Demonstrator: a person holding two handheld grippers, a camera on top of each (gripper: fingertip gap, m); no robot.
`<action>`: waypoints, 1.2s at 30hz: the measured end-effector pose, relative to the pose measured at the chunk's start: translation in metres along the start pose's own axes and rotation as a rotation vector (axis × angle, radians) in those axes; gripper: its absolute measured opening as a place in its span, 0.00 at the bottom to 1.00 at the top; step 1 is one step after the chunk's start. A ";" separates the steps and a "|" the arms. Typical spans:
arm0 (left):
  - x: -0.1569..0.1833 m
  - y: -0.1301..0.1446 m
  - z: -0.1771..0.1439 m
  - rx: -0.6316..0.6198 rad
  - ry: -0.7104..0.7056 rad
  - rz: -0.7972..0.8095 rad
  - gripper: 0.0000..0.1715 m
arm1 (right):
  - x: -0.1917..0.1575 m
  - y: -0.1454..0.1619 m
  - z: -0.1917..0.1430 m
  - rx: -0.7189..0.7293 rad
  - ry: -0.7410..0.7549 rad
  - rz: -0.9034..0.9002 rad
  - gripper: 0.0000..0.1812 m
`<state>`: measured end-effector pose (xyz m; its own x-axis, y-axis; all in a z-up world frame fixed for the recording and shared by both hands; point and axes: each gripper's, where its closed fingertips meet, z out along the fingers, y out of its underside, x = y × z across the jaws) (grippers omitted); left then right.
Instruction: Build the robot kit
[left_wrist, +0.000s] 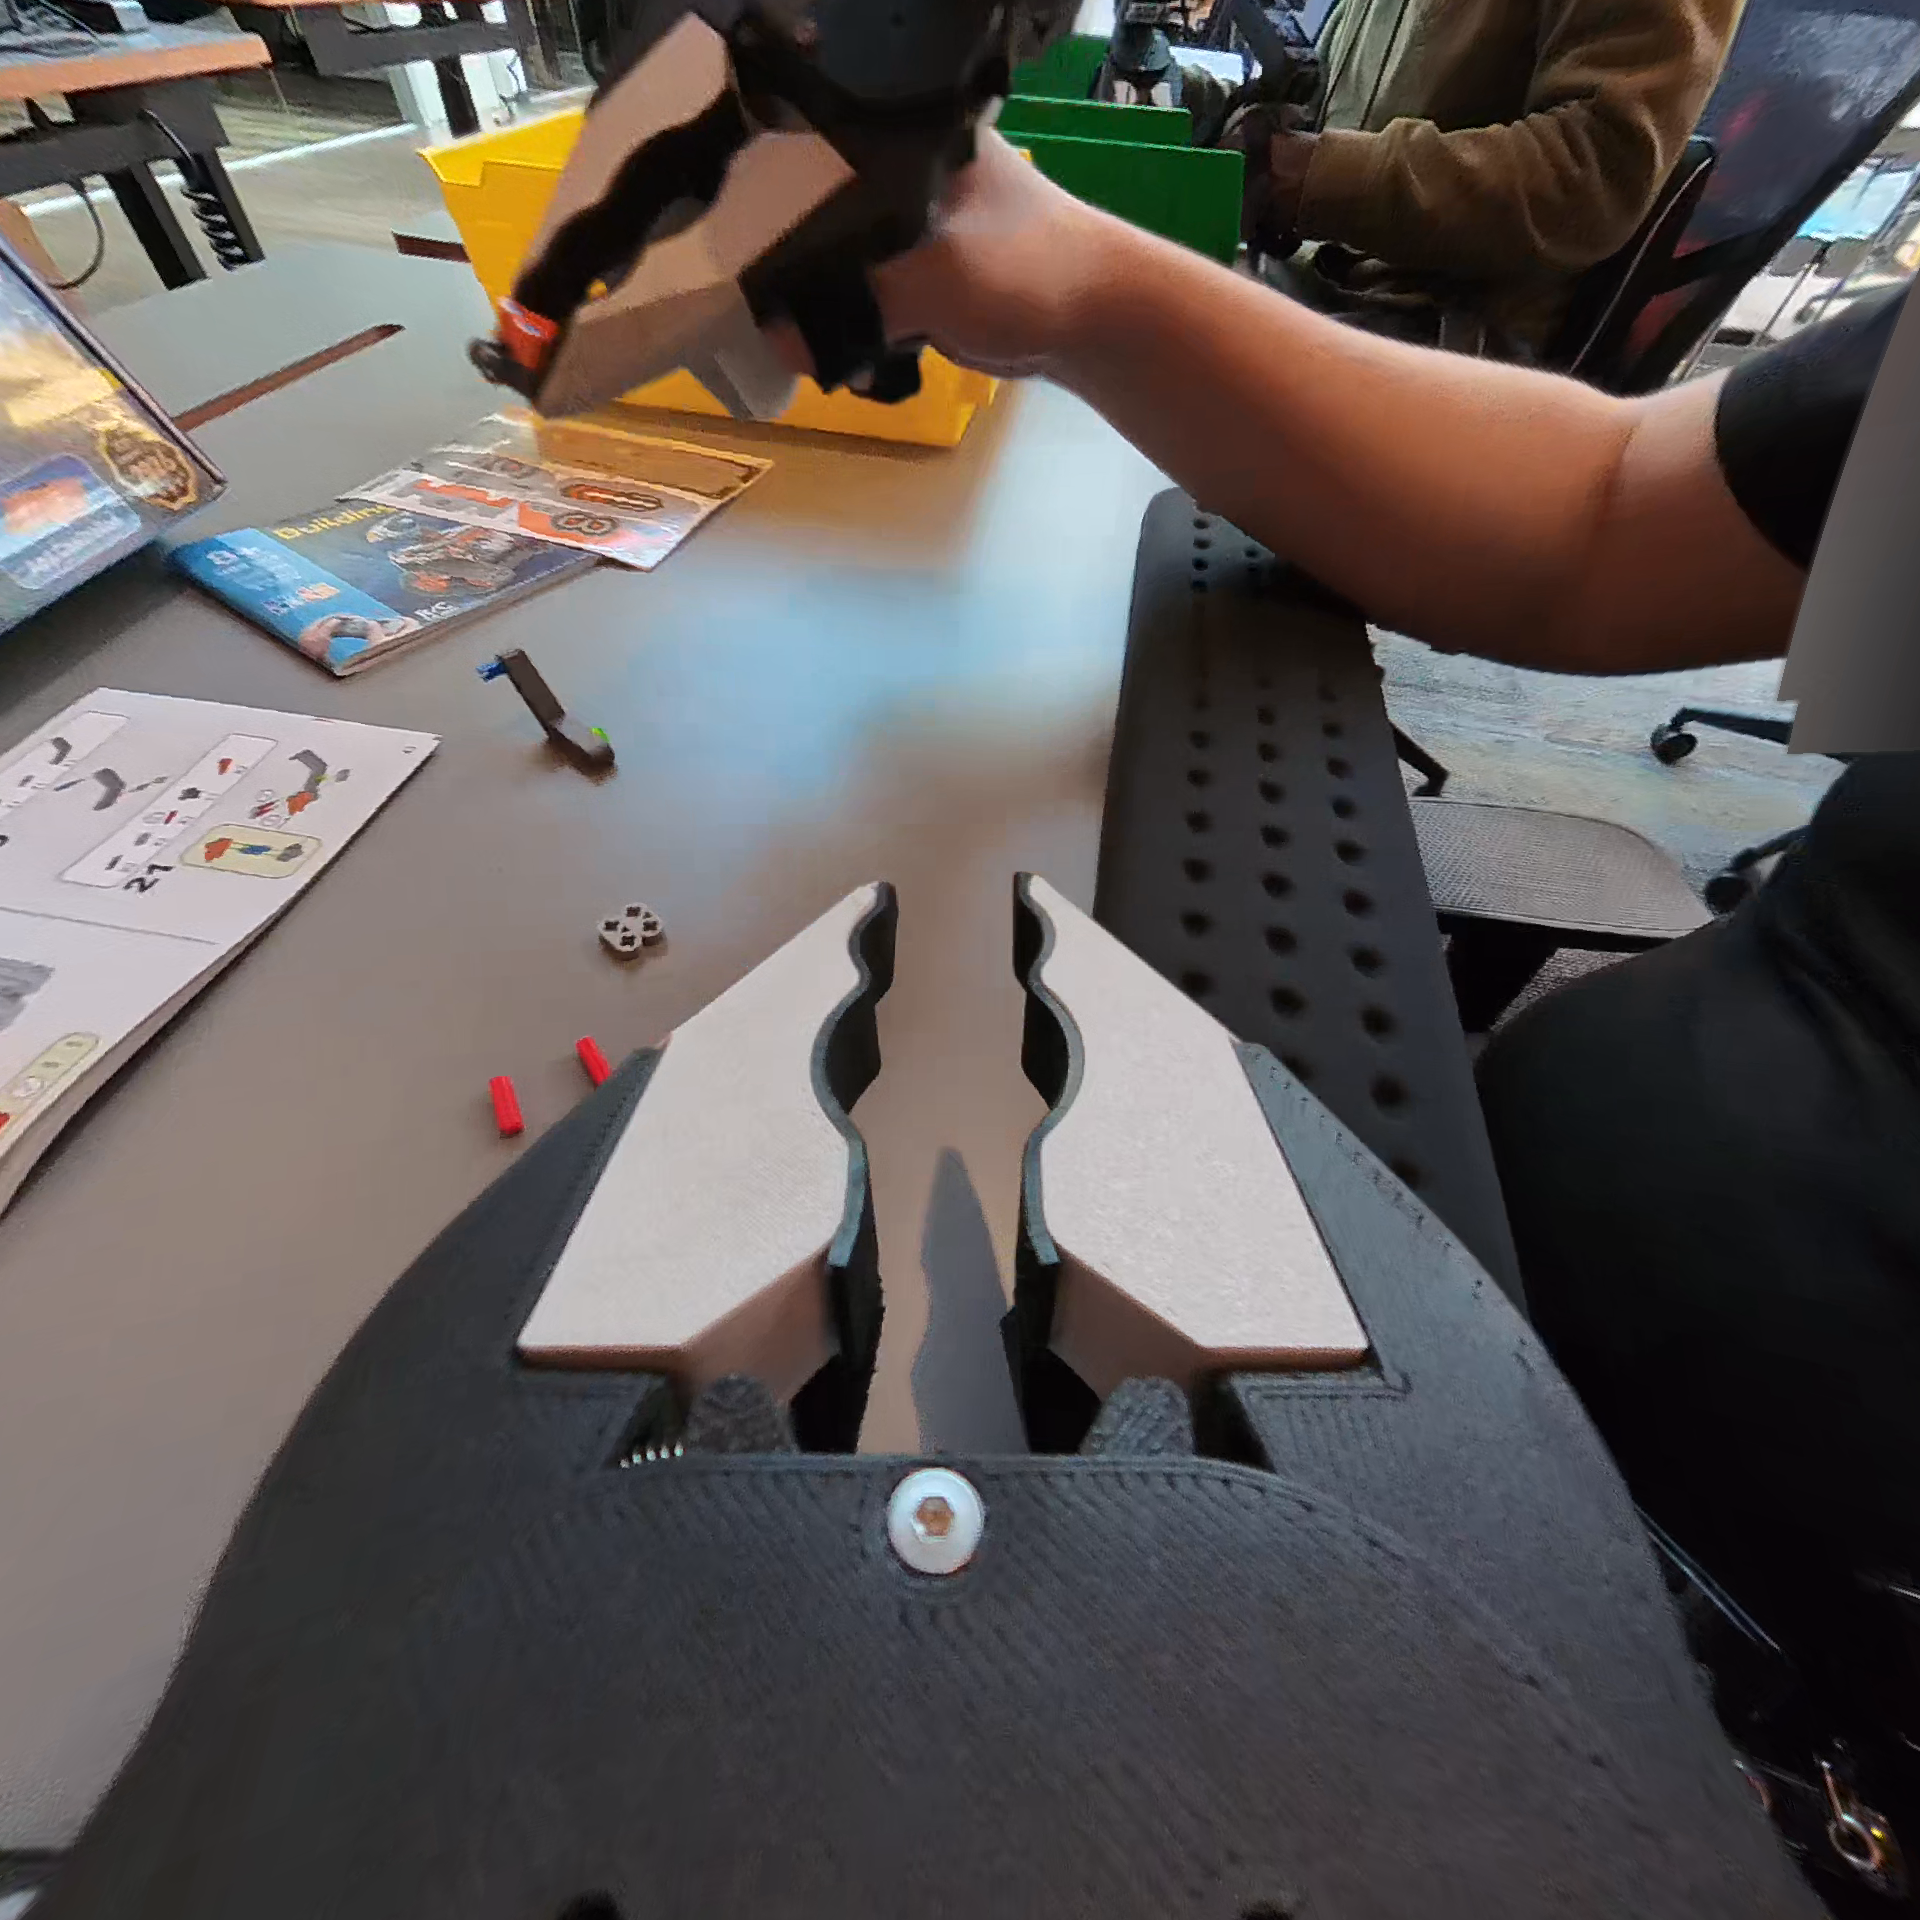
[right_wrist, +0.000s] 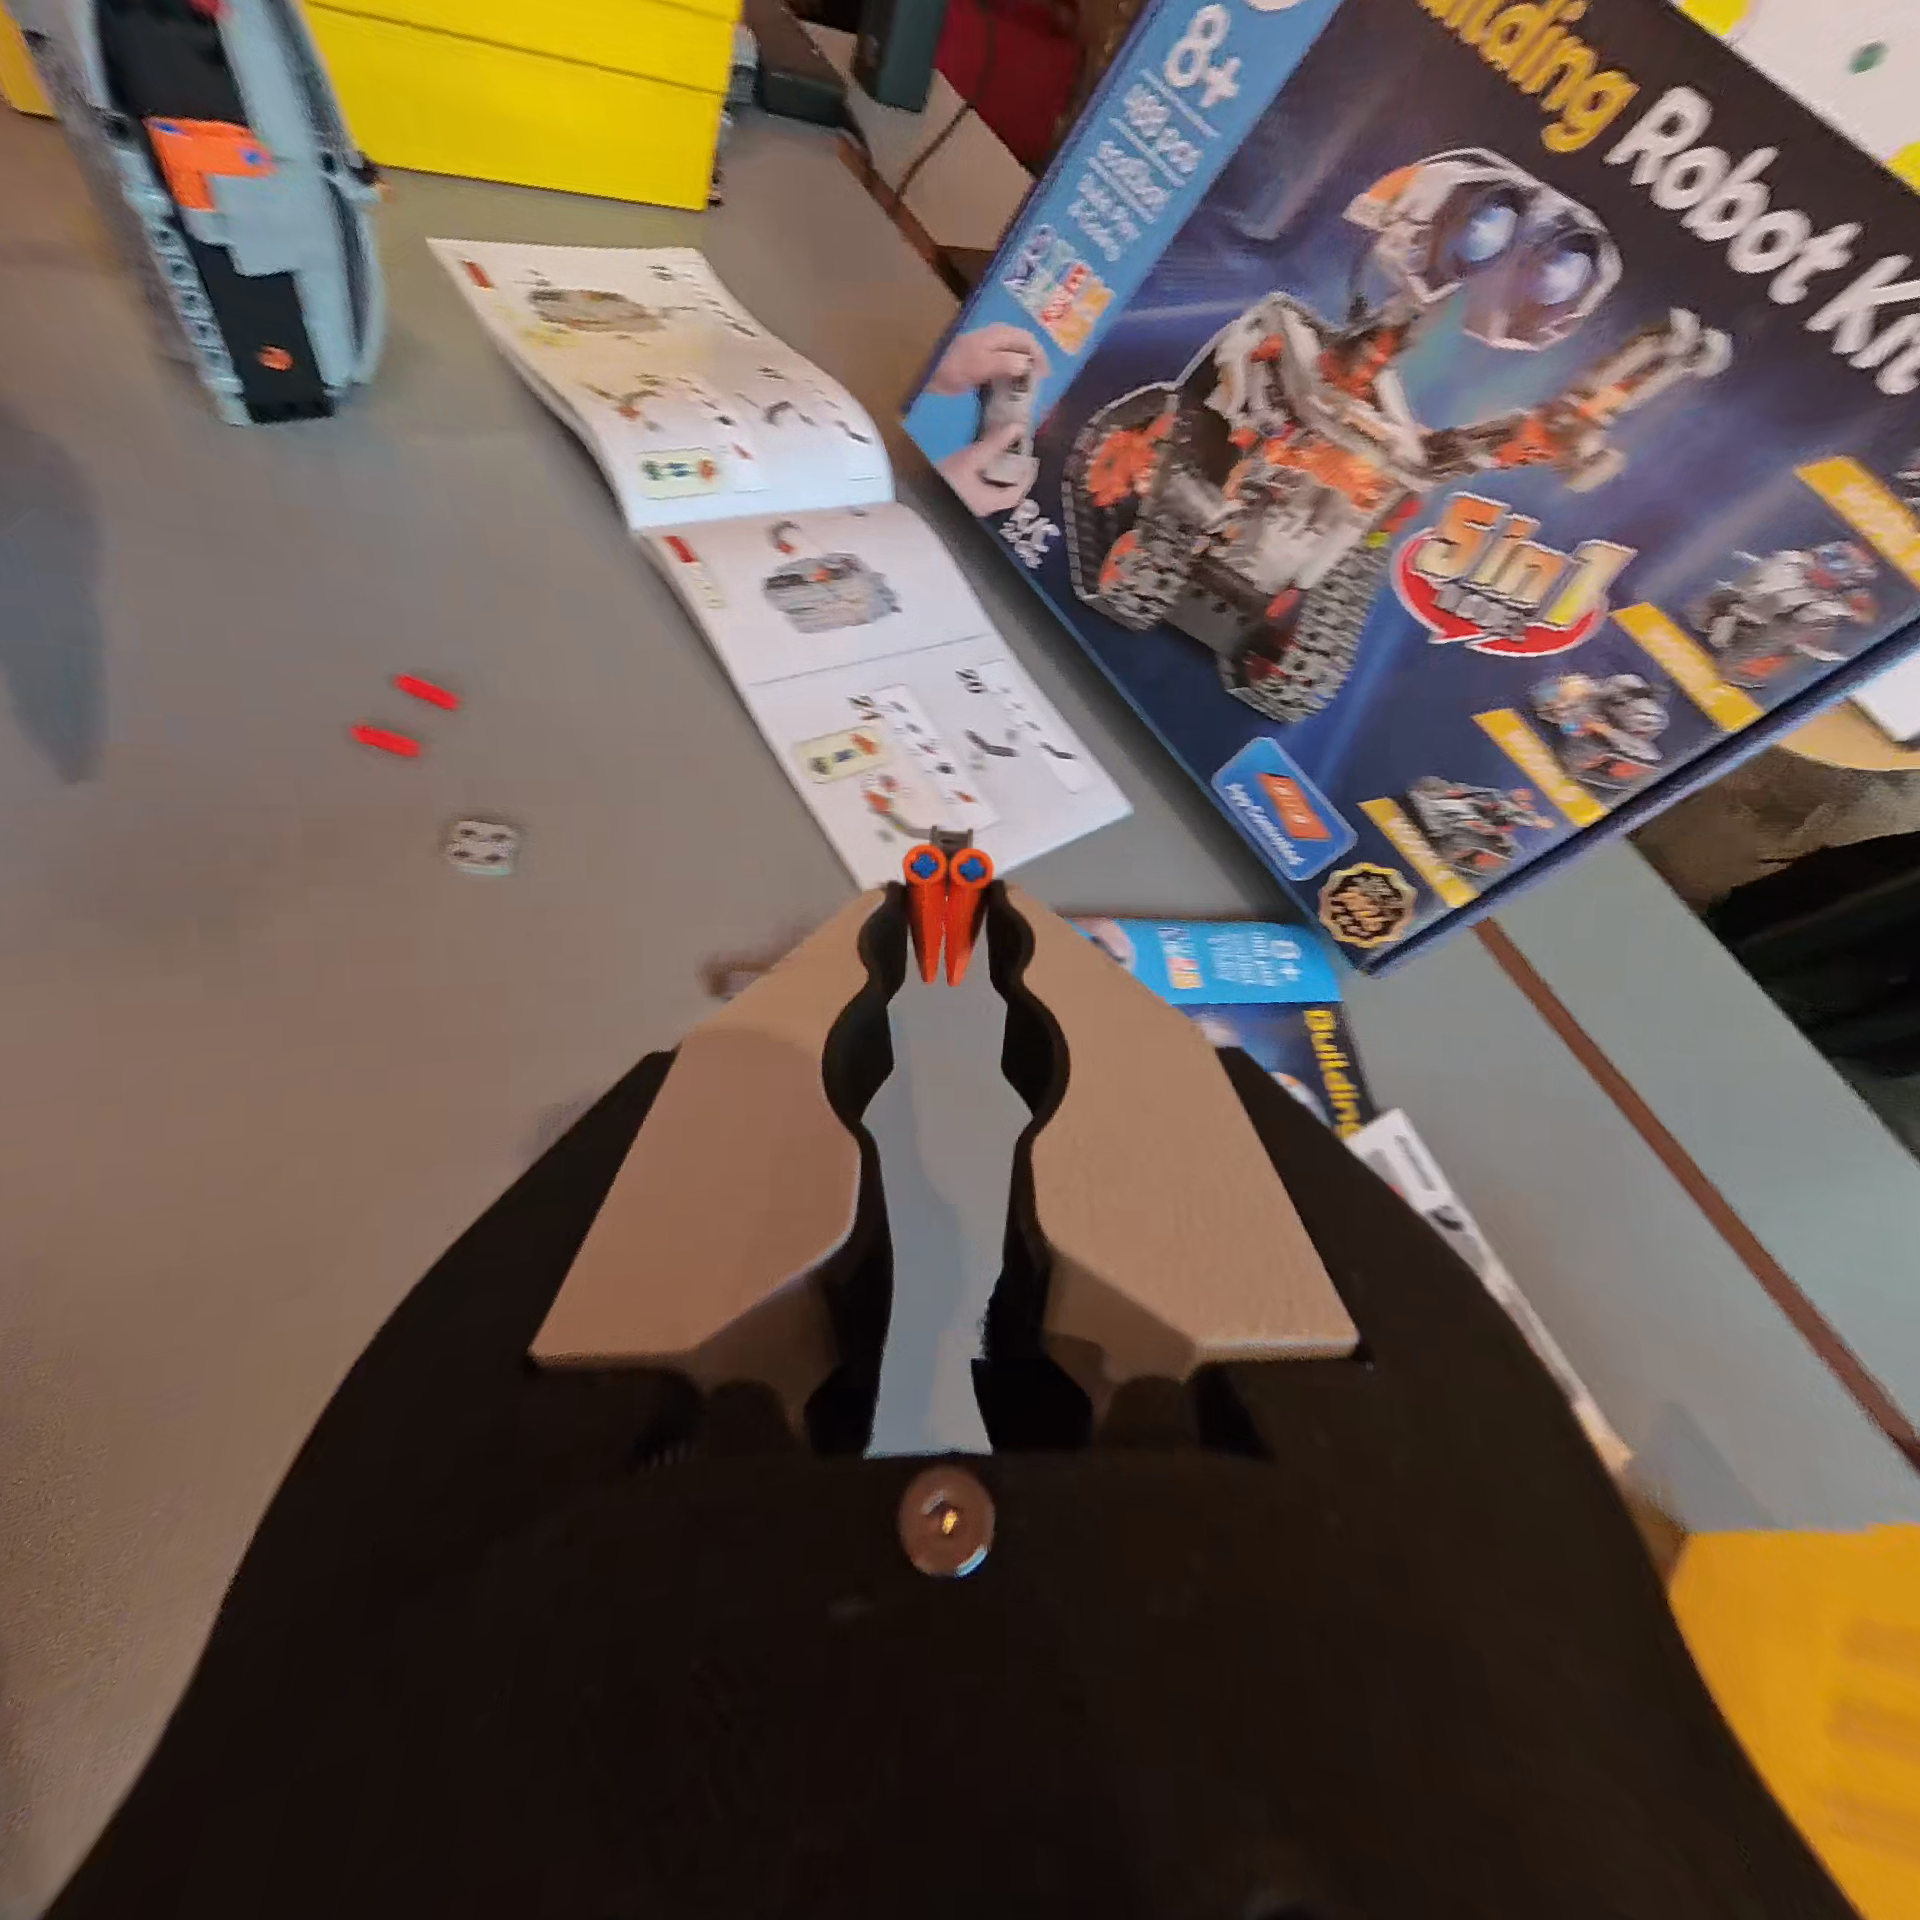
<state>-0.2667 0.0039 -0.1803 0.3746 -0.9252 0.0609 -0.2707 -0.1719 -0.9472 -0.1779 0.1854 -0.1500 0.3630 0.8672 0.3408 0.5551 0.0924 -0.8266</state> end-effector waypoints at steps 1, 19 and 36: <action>-0.001 -0.003 0.002 0.000 0.003 0.003 0.12 | 0.012 0.001 0.000 -0.004 0.018 -0.011 0.08; -0.107 -0.001 0.103 -0.336 -0.092 -0.206 0.06 | 0.056 0.034 0.042 0.080 0.171 0.060 0.08; -0.124 -0.011 0.081 -0.067 -0.190 -0.446 0.05 | 0.026 0.032 0.019 0.232 0.018 0.568 0.08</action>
<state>-0.2383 0.1475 -0.2026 0.6203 -0.6797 0.3914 -0.1016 -0.5644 -0.8192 -0.1647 0.2206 -0.1761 0.5682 0.8040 -0.1755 0.0950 -0.2759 -0.9565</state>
